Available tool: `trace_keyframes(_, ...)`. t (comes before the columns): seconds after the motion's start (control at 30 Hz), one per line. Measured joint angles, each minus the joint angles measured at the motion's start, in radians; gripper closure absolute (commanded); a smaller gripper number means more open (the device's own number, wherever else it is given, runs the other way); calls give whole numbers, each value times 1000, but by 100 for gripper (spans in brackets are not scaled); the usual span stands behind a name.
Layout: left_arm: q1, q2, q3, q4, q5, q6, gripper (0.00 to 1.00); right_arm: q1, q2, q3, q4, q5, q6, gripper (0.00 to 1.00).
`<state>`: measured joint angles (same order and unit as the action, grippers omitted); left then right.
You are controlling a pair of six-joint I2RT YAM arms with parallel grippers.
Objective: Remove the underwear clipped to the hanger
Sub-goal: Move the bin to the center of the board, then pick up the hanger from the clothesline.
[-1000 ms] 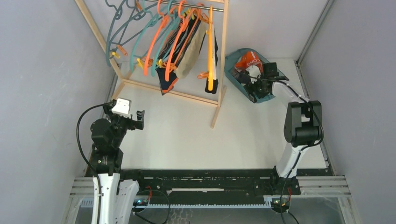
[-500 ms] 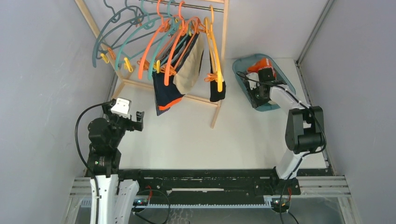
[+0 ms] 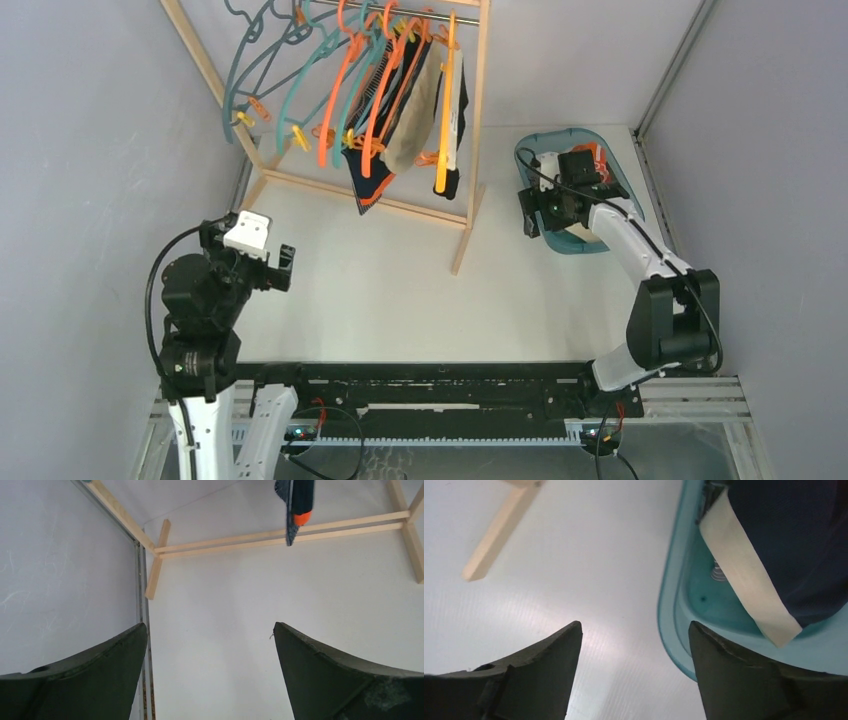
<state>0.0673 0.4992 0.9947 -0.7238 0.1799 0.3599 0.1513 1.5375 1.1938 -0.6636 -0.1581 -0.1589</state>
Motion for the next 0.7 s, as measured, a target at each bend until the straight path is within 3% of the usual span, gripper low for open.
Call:
trace_keyframes(0.1, -3, 21, 83, -58, 28, -2, 1, 24, -47, 0, 1, -39, 4, 20)
trace_keyframes(0.23, -5, 76, 227, -81, 103, -33, 8, 35, -116, 0, 1, -115, 4, 21)
trace_keyframes(0.43, -7, 294, 527, -97, 195, -124, 15, 34, -196, -2, 5, -186, 3, 22)
trace_keyframes(0.7, -66, 575, 834, -125, 185, -207, 20, 34, -223, -21, 13, -199, -2, 22)
